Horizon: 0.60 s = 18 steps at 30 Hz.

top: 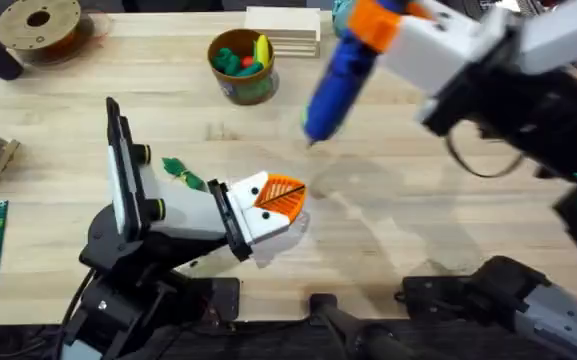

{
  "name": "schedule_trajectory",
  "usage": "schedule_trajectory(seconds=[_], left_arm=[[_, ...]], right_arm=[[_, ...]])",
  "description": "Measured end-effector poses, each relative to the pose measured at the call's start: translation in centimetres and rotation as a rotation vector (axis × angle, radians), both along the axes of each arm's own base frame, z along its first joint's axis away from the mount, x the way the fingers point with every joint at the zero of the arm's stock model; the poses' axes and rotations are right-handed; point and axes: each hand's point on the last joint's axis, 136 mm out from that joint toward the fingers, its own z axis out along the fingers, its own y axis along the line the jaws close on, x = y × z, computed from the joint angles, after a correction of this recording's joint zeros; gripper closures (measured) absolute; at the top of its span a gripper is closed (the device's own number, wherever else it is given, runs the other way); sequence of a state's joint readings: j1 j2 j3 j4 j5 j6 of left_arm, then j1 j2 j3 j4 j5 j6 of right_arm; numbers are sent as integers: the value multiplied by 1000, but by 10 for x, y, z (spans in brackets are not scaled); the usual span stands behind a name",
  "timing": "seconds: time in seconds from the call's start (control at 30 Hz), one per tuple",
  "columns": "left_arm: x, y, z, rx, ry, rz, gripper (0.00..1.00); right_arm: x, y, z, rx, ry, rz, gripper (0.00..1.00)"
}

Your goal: Pick up the gripper from the table and insert it into the empty holder that is missing its gripper. Then pick up a screw, insert it into the mounting hole, and use the screwdriver to tighten it. Finally, clean up the table by picking up the vegetable and placing it into the bucket.

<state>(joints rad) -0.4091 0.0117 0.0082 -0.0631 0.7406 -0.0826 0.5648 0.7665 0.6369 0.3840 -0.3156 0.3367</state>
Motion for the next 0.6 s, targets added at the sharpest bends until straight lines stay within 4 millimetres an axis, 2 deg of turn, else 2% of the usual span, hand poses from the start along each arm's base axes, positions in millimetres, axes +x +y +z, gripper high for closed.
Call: schedule_trajectory(seconds=[0.17, 0.3, 0.43, 0.6], left_arm=[[0, 0, 0, 0, 0, 0, 992], [0, 0, 0, 0, 0, 0, 992], [0, 0, 0, 0, 0, 0, 992], [0, 0, 0, 0, 0, 0, 992]], right_arm=[[-12, 42, 6, 38, -53, 125, 972], [-20, 64, -2, 33, -43, 191, 972], [-25, 76, -10, 18, -23, 226, 972], [-29, 79, -13, 13, -16, 238, 972]])
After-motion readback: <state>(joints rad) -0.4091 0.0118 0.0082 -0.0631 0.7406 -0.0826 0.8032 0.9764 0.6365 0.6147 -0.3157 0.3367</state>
